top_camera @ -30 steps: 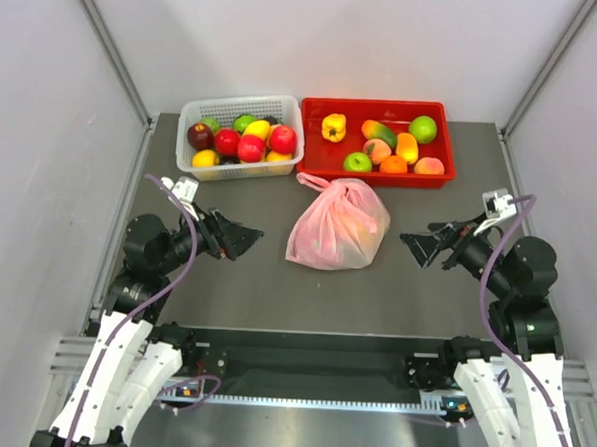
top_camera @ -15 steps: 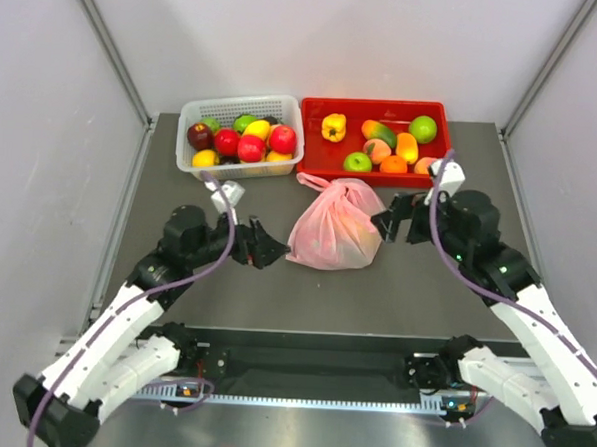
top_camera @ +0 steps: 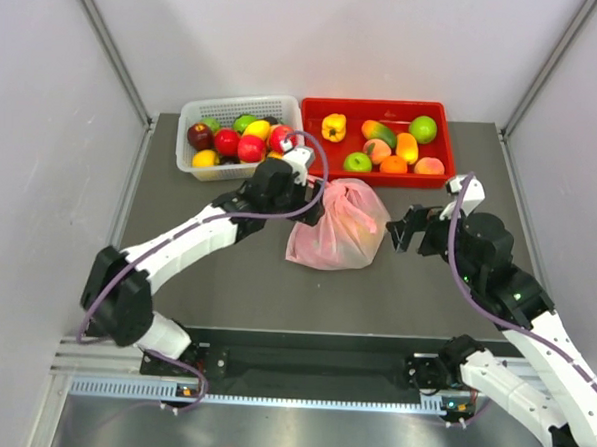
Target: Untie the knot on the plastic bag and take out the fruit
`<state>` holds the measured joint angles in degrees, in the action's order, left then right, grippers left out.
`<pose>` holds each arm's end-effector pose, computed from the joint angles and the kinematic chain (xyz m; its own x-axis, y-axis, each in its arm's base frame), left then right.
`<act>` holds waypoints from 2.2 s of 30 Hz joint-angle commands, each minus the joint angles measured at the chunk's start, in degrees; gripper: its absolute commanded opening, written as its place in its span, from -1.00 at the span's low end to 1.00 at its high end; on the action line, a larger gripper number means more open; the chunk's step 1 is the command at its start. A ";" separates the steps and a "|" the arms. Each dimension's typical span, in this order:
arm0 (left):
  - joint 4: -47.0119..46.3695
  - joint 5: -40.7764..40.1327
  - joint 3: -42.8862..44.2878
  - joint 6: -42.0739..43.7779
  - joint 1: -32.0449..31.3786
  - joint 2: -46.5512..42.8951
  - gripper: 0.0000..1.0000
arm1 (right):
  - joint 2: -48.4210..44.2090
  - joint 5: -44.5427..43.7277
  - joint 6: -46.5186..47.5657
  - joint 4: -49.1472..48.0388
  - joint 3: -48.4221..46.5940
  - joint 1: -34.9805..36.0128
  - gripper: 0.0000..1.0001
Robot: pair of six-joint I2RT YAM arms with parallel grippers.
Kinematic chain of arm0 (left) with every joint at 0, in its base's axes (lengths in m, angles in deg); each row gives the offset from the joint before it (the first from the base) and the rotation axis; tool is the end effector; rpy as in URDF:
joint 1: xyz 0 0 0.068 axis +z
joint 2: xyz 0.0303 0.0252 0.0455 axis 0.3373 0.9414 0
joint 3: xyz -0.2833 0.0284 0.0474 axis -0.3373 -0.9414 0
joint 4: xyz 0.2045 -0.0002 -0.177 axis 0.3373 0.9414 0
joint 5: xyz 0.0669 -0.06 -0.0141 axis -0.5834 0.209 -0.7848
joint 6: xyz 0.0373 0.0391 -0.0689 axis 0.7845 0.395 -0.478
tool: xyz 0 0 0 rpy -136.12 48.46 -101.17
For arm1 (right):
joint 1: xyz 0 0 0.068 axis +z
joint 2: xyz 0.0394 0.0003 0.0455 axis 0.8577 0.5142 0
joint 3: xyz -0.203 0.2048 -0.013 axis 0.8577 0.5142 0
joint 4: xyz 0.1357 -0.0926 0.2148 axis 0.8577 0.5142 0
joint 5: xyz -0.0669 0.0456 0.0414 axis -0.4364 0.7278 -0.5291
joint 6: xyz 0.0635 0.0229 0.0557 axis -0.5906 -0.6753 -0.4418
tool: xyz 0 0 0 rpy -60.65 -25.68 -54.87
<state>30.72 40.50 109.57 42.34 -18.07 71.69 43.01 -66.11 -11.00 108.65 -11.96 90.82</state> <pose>0.2906 -0.2270 0.2908 -0.5640 0.0906 -0.8208 0.4882 0.8382 -0.2429 0.1658 0.0907 0.3560 -0.3767 0.1321 -0.9169 -0.3143 0.9128 0.2607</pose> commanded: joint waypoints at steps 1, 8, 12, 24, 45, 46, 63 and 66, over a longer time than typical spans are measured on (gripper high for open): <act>-4.99 -1.33 5.26 4.65 -0.19 5.57 0.75 | -1.86 -1.66 -0.63 0.60 0.99 0.57 0.99; -7.37 8.42 11.41 10.01 -0.19 15.41 0.72 | -3.18 -0.95 -0.37 1.39 2.75 0.66 0.99; -7.80 12.38 12.92 11.42 -0.10 18.94 0.69 | -3.71 -0.95 -0.81 0.87 3.80 0.57 0.99; -10.60 16.33 5.21 16.85 -0.80 14.13 -1.00 | -0.29 -8.68 -2.66 -1.59 3.81 0.57 0.99; -7.89 18.28 -3.96 27.59 -2.74 -4.43 -1.00 | 23.18 6.34 3.50 -16.53 -3.76 0.57 0.99; -8.24 18.10 -4.05 27.42 -2.74 -4.78 -1.00 | 24.14 6.69 3.23 -16.88 -3.49 0.49 0.99; -12.20 17.75 -6.42 25.22 -2.74 -8.74 -1.00 | 39.53 -6.39 -3.80 -21.11 -5.95 4.53 0.99; -12.55 18.01 -6.77 24.52 -2.83 -9.09 -1.00 | 40.85 -14.18 -5.81 -20.41 -6.56 4.53 0.99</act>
<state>25.28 57.70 102.60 67.43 -20.89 66.10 83.10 -70.22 -13.98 89.02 -15.13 94.58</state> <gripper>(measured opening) 0.020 0.994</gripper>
